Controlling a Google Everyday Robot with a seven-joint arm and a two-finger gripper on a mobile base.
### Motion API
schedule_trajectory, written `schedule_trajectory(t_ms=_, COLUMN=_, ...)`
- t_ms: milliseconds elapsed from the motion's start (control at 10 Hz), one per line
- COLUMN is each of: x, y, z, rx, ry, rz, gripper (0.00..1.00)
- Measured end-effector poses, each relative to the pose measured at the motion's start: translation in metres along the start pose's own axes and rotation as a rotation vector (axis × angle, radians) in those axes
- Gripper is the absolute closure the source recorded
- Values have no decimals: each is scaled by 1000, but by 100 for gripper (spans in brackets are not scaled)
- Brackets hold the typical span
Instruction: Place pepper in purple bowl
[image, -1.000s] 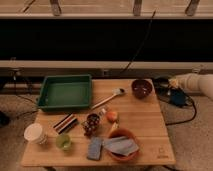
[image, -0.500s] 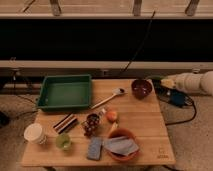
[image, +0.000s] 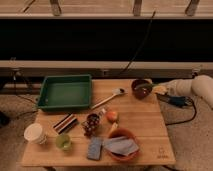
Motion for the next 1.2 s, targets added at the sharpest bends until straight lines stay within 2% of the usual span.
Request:
schedule_trajectory(t_ms=300, x=9, y=-2, z=21, rx=-5, ry=27, rz=20, gripper=30)
schedule_trajectory(t_ms=400, x=9, y=-3, z=24, rx=-5, ry=31, rz=22, gripper=23)
schedule_trajectory(t_ms=500, x=8, y=-3, z=27, rx=-8, ry=32, rz=24, gripper=20)
schedule_trajectory(t_ms=1200, x=13, y=0, z=31, rx=-35, ry=33, rz=29, gripper=20)
